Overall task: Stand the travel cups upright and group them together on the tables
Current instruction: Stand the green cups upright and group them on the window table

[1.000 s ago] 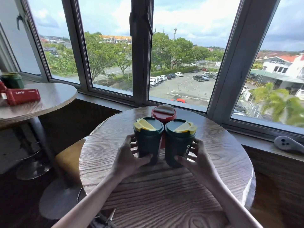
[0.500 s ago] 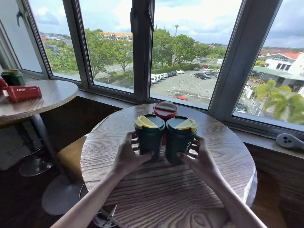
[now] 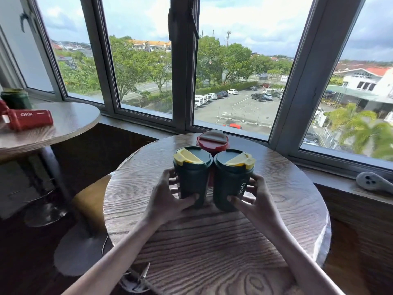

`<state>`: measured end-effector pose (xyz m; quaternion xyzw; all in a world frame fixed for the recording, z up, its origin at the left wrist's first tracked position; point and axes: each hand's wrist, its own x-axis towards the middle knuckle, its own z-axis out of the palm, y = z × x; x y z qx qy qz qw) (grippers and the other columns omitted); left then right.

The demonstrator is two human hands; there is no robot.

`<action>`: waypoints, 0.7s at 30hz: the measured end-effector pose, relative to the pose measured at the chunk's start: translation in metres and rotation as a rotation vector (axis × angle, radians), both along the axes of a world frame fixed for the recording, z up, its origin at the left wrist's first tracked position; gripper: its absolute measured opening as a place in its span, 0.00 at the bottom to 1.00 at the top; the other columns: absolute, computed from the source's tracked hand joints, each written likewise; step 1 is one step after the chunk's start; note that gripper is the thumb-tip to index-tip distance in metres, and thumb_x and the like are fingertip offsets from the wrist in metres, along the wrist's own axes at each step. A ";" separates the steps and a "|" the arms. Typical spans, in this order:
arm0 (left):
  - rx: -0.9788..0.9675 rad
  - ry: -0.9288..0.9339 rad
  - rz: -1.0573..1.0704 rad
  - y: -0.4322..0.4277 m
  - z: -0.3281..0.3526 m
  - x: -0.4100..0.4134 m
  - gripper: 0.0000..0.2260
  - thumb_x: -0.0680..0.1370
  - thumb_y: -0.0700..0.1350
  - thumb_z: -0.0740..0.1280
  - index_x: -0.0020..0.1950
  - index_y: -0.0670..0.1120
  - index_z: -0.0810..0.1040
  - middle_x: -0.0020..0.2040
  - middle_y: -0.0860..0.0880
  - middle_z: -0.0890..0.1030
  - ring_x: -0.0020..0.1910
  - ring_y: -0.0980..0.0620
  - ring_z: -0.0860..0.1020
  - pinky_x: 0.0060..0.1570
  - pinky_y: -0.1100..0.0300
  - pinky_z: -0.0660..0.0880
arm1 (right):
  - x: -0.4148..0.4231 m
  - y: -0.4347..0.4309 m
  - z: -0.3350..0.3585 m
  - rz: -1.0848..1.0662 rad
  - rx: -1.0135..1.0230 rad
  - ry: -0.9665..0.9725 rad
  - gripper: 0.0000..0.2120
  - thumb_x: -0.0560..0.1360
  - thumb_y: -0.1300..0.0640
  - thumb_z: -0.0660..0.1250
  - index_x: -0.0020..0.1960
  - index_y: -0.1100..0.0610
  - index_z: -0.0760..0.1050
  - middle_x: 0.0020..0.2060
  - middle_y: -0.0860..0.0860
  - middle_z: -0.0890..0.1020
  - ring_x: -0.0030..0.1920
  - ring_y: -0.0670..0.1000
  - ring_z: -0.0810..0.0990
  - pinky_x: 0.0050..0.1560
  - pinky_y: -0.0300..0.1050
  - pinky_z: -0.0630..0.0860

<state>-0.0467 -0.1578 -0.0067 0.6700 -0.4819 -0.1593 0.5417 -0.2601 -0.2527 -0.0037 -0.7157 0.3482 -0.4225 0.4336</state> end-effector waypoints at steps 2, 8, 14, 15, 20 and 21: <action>0.004 0.001 -0.002 0.000 -0.001 0.001 0.36 0.61 0.44 0.81 0.64 0.49 0.66 0.56 0.49 0.77 0.53 0.52 0.79 0.49 0.58 0.80 | 0.000 0.000 0.000 -0.003 -0.007 0.009 0.33 0.65 0.64 0.77 0.62 0.50 0.63 0.53 0.43 0.77 0.55 0.43 0.78 0.51 0.44 0.79; -0.007 -0.027 -0.007 0.000 -0.002 0.000 0.37 0.62 0.45 0.81 0.66 0.47 0.65 0.57 0.51 0.76 0.55 0.53 0.78 0.49 0.61 0.79 | 0.000 -0.001 -0.001 0.024 -0.023 0.008 0.34 0.65 0.61 0.77 0.62 0.48 0.63 0.54 0.42 0.76 0.58 0.45 0.77 0.52 0.45 0.79; 0.110 -0.089 -0.077 0.011 0.000 0.015 0.45 0.59 0.61 0.77 0.71 0.49 0.62 0.61 0.52 0.75 0.59 0.57 0.74 0.53 0.59 0.77 | -0.014 -0.003 0.020 -0.020 -0.009 -0.202 0.32 0.64 0.41 0.66 0.65 0.48 0.63 0.56 0.50 0.76 0.56 0.43 0.77 0.49 0.37 0.76; 0.138 -0.138 -0.083 0.017 0.001 0.021 0.45 0.59 0.64 0.74 0.71 0.50 0.62 0.61 0.51 0.75 0.60 0.57 0.74 0.55 0.59 0.77 | -0.016 -0.008 0.031 -0.079 -0.050 -0.242 0.30 0.64 0.40 0.65 0.64 0.48 0.64 0.55 0.51 0.76 0.55 0.45 0.77 0.48 0.36 0.76; 0.366 -0.653 0.002 0.043 0.004 0.057 0.44 0.65 0.76 0.59 0.73 0.50 0.62 0.72 0.45 0.69 0.67 0.46 0.71 0.67 0.51 0.68 | -0.004 -0.043 0.114 -0.073 -0.294 -0.010 0.23 0.70 0.45 0.66 0.62 0.50 0.69 0.50 0.49 0.79 0.52 0.49 0.78 0.49 0.44 0.76; 0.480 -0.729 0.013 0.045 0.003 0.062 0.47 0.63 0.79 0.52 0.74 0.51 0.60 0.74 0.45 0.65 0.72 0.46 0.64 0.72 0.48 0.61 | 0.005 -0.051 0.131 0.011 -0.331 0.156 0.23 0.71 0.47 0.68 0.63 0.51 0.69 0.50 0.49 0.79 0.52 0.50 0.78 0.49 0.45 0.76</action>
